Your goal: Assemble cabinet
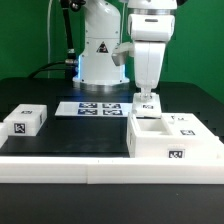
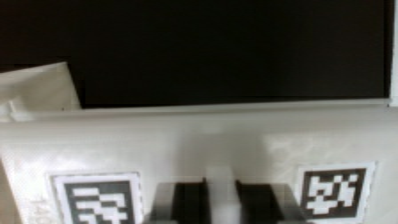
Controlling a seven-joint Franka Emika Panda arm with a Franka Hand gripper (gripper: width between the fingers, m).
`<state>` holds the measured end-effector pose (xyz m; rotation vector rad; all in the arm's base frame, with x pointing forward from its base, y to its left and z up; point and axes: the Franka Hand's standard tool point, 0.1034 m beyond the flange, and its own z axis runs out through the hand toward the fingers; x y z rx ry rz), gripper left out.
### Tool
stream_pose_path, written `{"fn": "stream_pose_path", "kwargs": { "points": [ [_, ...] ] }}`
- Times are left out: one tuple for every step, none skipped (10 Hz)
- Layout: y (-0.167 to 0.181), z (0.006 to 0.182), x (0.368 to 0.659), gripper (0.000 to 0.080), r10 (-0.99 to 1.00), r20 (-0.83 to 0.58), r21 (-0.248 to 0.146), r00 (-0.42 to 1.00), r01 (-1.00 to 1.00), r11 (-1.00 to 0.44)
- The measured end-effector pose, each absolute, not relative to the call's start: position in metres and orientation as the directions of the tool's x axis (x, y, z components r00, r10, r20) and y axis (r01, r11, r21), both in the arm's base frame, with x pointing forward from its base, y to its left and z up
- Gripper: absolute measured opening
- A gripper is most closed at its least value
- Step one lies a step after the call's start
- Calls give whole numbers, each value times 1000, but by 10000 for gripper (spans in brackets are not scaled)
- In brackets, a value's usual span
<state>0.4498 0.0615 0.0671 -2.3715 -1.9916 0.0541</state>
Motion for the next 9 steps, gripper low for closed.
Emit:
{"fn": "stream_pose_path", "kwargs": {
  "points": [
    [62,66,449,69,985,2,-58,173,983,-172],
    [62,66,449,69,985,2,-58,173,983,-172],
    [61,66,450,69,985,2,-58,171,984,-170],
    [60,67,453,69,985,3,-54,171,984,-170],
    [59,67,455,69,985,4,-53,173,984,-172],
    [58,66,456,69,985,5,-53,175,983,-175],
    [58,65,458,69,984,6,-52,176,983,-175],
    [58,66,458,69,984,6,-52,176,983,-175],
    [58,65,458,69,984,6,-52,176,983,-176]
  ]
}}
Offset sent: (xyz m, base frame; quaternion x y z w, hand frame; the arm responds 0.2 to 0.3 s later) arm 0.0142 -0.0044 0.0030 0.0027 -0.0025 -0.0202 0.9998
